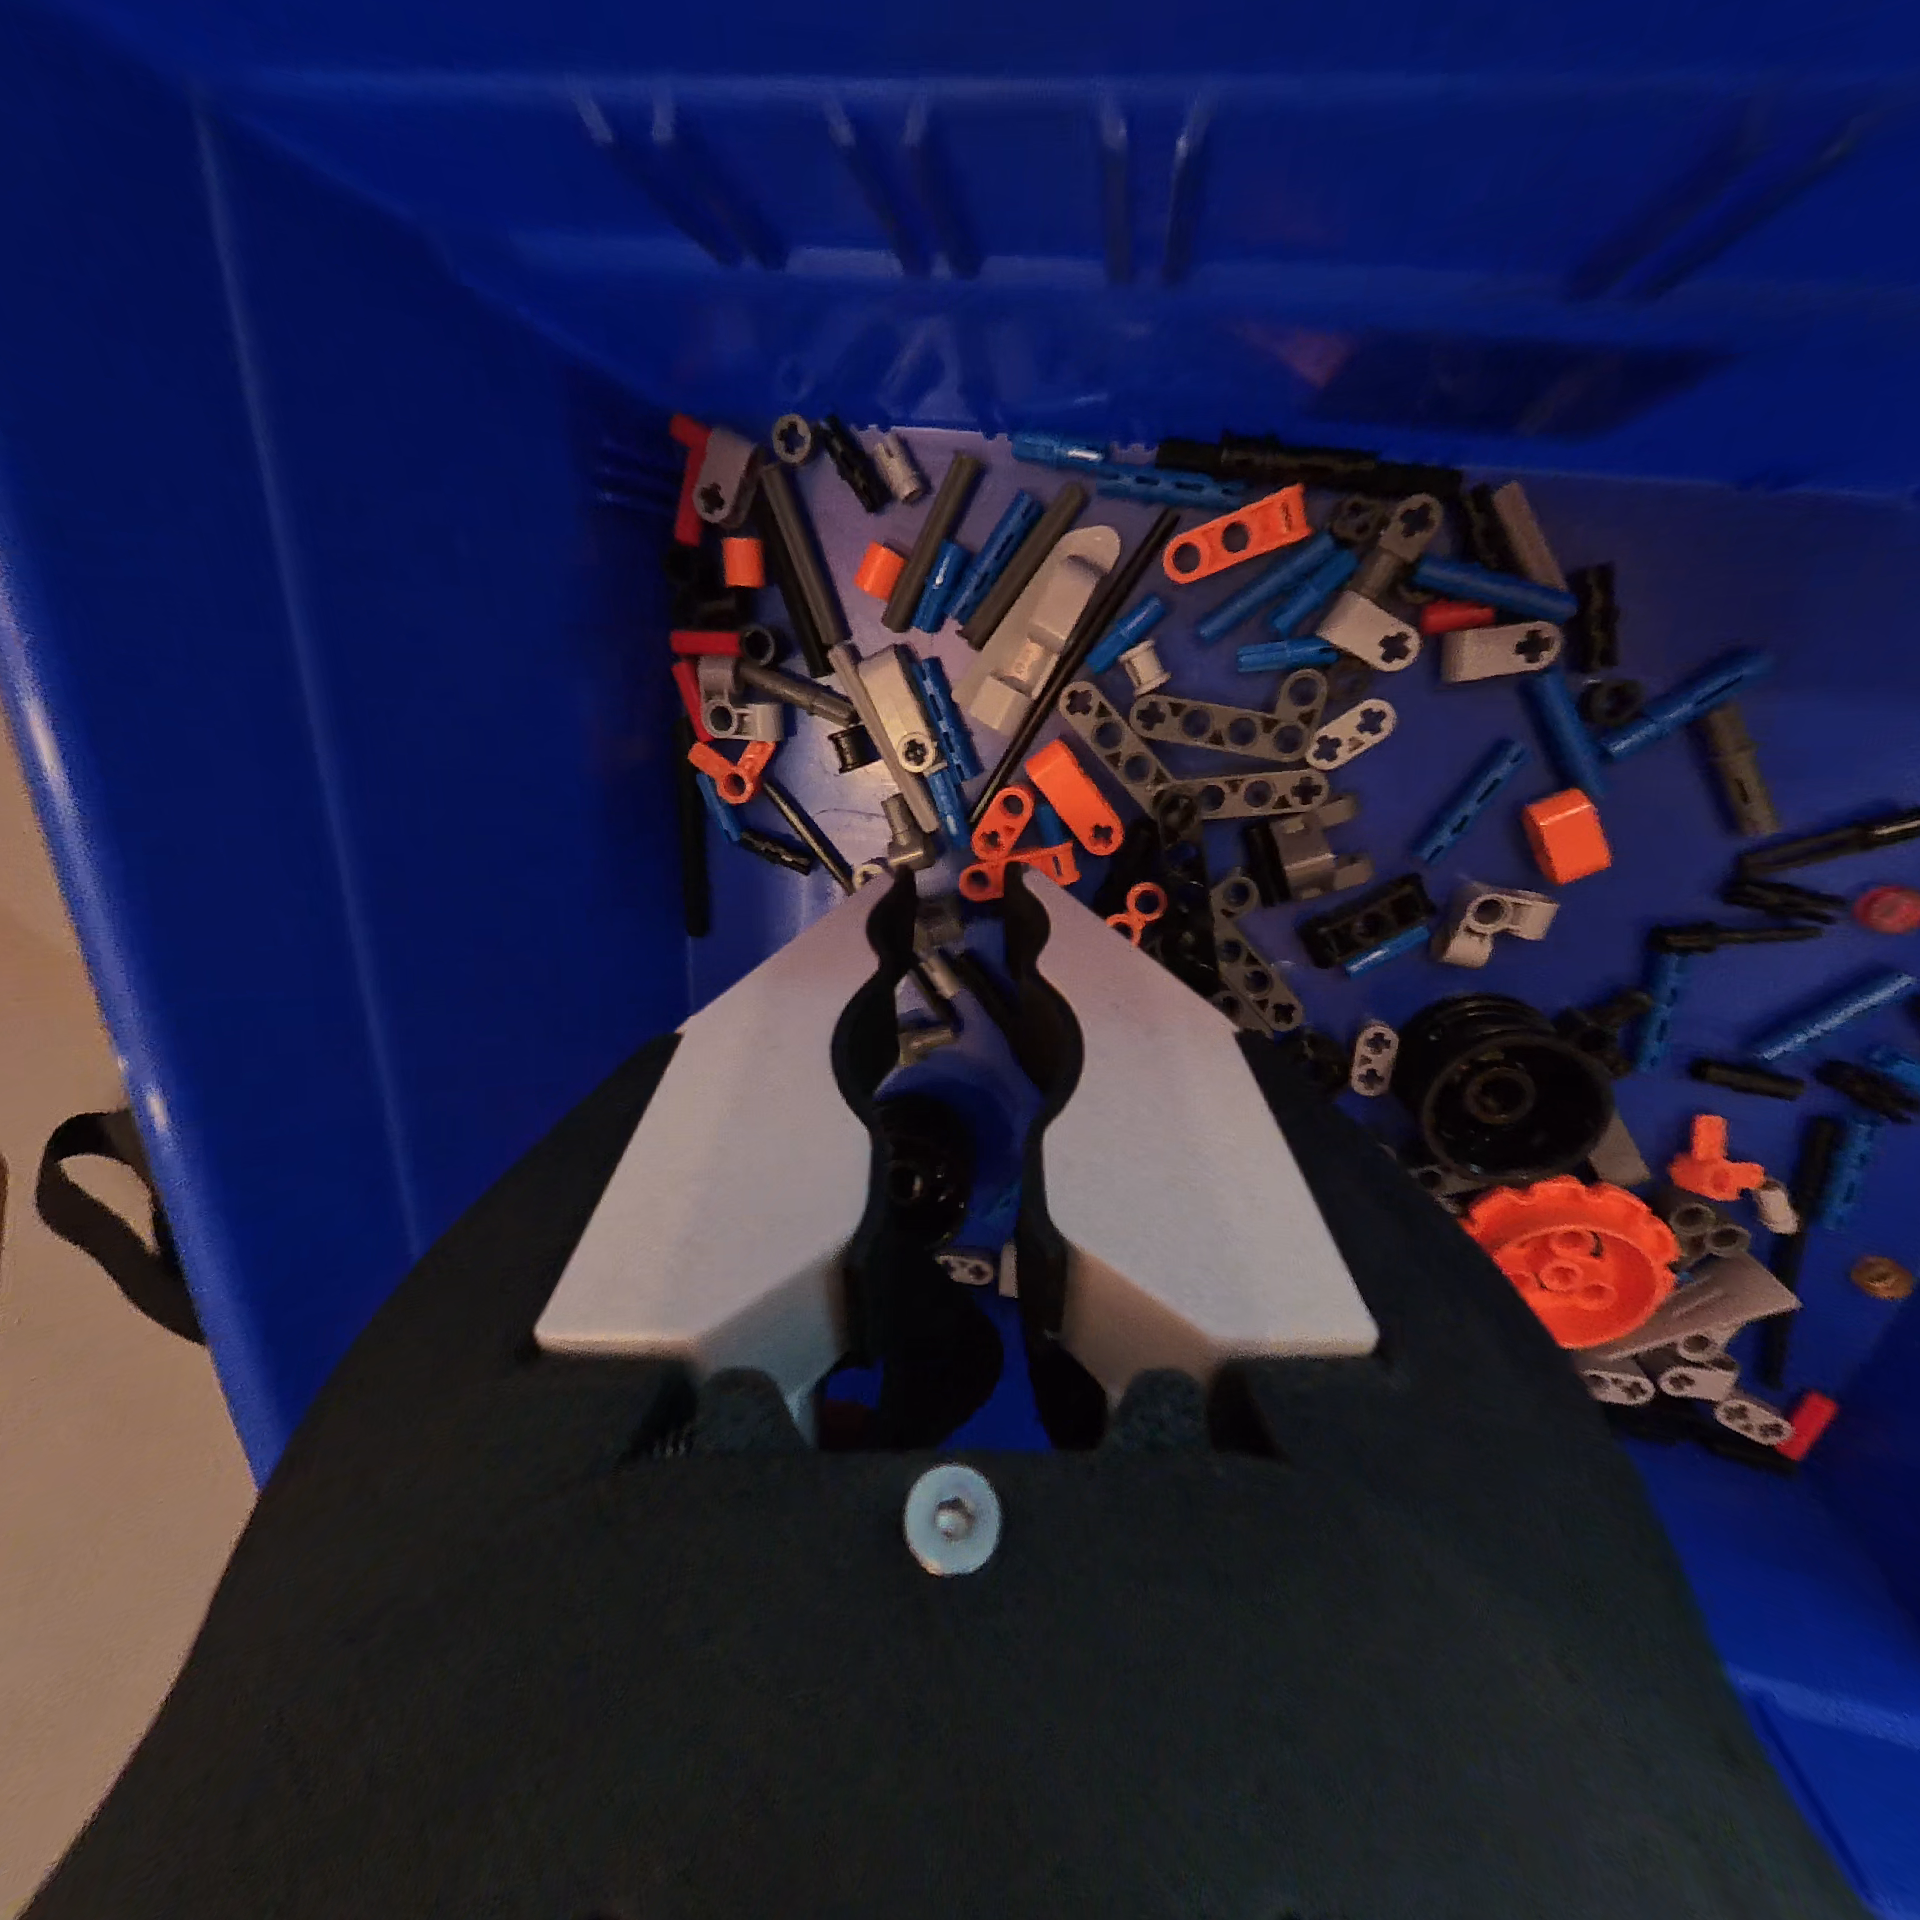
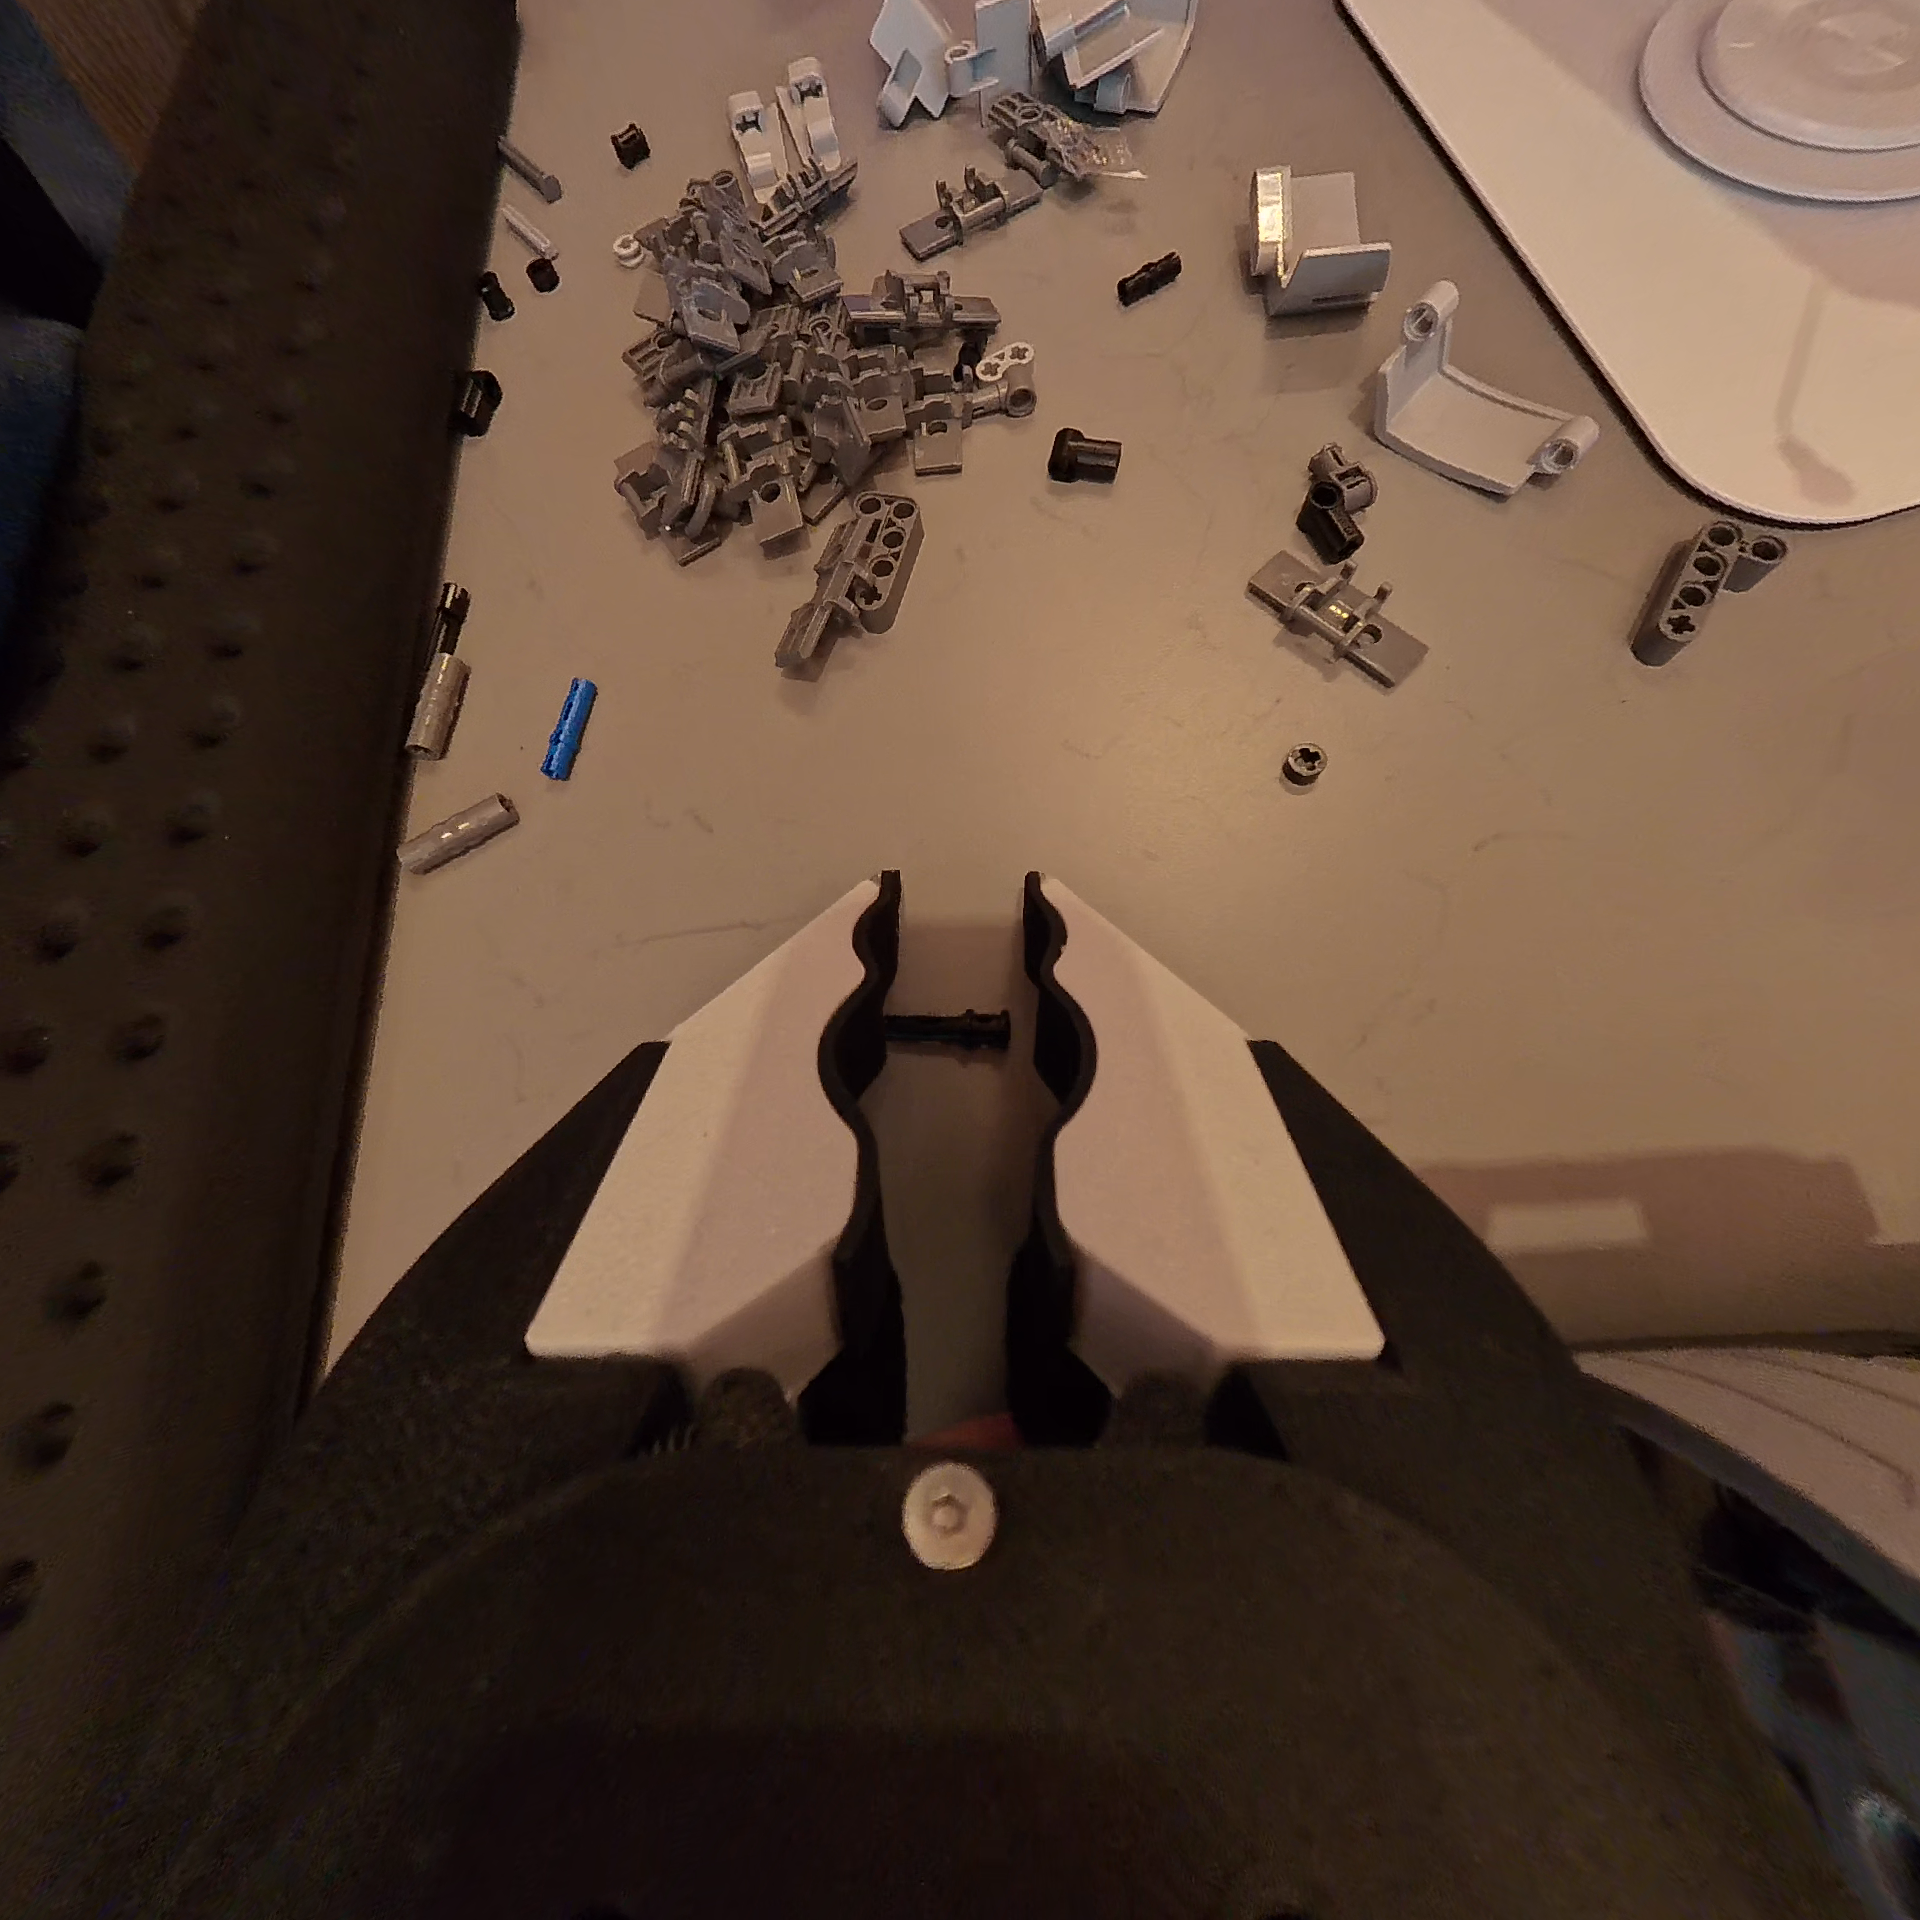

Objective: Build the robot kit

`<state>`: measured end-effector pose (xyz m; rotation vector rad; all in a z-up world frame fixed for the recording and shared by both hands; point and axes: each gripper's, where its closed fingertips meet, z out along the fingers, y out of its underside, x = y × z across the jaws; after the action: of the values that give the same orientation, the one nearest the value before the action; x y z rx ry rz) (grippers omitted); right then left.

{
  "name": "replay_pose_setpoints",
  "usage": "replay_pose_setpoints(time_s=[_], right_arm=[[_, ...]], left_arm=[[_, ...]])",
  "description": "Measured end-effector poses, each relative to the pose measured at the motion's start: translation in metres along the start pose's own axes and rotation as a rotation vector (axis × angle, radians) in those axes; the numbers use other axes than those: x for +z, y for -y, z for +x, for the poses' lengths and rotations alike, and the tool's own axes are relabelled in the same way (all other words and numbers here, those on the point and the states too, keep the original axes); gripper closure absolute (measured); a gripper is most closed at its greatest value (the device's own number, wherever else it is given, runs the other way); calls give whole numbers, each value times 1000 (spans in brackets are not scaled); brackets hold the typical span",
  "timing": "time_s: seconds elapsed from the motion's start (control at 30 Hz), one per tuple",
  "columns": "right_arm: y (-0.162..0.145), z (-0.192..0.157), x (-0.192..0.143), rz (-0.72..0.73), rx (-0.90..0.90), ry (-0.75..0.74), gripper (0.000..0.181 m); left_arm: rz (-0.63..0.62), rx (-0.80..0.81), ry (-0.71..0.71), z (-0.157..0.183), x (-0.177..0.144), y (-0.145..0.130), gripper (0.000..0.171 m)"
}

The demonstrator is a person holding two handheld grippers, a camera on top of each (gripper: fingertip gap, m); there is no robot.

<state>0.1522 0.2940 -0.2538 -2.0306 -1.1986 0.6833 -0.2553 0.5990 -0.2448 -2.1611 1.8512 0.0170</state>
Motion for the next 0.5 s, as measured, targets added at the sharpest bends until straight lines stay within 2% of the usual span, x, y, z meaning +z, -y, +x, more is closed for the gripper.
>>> replay_pose_setpoints(time_s=[0.17,0.37,0.5], right_arm=[[0,0,0,2,2,2,160],[0,0,0,2,-2,0,160],[0,0,0,2,-3,2,160]], left_arm=[[16,-31,-58,8,-2,2,152],[-34,-12,-36,10,4,-2,143],[-70,21,-17,12,10,-4,144]])
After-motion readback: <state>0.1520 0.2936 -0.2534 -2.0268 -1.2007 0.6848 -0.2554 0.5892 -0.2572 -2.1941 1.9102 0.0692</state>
